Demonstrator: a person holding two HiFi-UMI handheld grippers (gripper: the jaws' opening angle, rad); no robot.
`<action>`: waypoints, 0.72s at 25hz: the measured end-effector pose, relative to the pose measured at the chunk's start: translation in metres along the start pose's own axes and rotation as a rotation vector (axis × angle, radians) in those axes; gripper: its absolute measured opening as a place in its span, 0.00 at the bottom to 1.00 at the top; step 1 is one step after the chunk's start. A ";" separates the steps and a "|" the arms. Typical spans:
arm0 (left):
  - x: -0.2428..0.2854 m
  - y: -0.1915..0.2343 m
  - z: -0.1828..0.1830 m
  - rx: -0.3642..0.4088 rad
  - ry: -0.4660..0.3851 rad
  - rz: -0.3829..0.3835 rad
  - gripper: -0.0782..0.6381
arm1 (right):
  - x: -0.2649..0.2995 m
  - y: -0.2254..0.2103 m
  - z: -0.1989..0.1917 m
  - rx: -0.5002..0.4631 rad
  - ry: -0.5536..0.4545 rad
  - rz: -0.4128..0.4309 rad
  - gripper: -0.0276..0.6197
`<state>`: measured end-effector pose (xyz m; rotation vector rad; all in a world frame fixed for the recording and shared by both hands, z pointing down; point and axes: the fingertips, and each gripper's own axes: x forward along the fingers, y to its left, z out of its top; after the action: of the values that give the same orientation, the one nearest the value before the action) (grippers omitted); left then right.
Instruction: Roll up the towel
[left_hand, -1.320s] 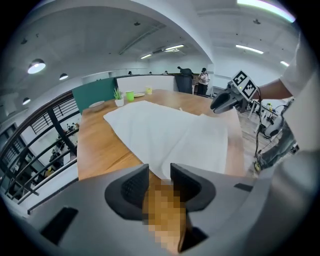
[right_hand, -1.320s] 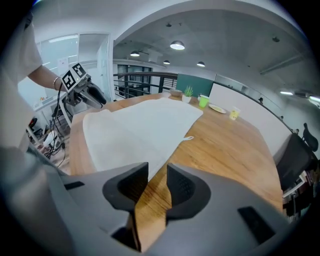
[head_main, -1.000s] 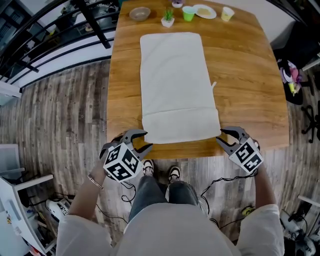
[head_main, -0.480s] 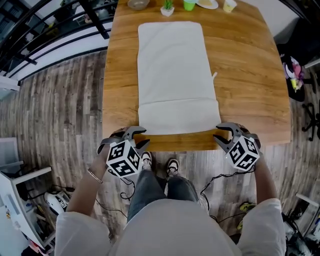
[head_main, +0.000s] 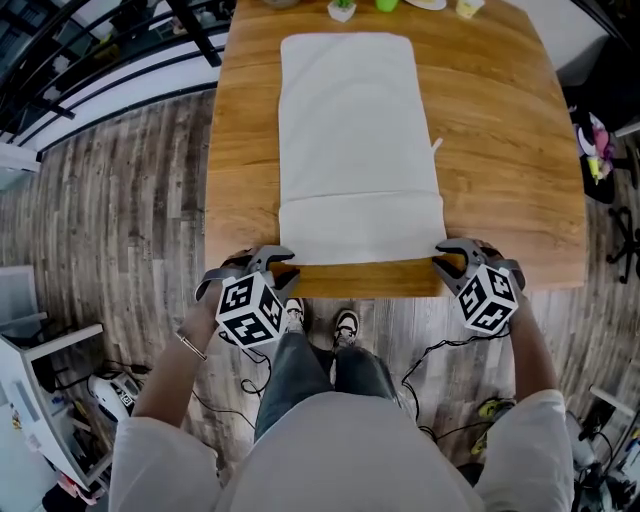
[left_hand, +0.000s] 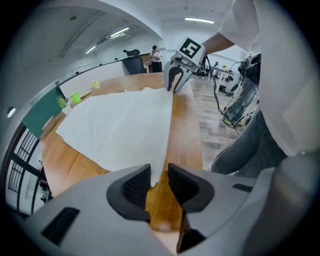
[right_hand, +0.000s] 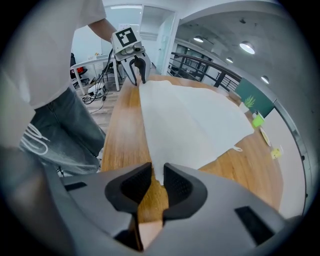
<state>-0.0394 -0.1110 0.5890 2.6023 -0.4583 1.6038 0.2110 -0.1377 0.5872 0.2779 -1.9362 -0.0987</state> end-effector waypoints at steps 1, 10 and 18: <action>0.001 0.001 -0.001 0.000 0.001 0.005 0.26 | 0.001 0.000 -0.001 0.004 -0.001 -0.002 0.16; 0.004 0.008 -0.002 0.008 0.014 0.017 0.18 | 0.003 -0.001 -0.003 0.072 -0.002 0.070 0.14; 0.004 0.008 -0.003 0.009 0.024 0.007 0.15 | 0.006 -0.005 -0.002 0.079 0.049 0.131 0.07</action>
<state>-0.0422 -0.1190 0.5929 2.5876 -0.4598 1.6413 0.2118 -0.1433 0.5923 0.2035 -1.9066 0.0700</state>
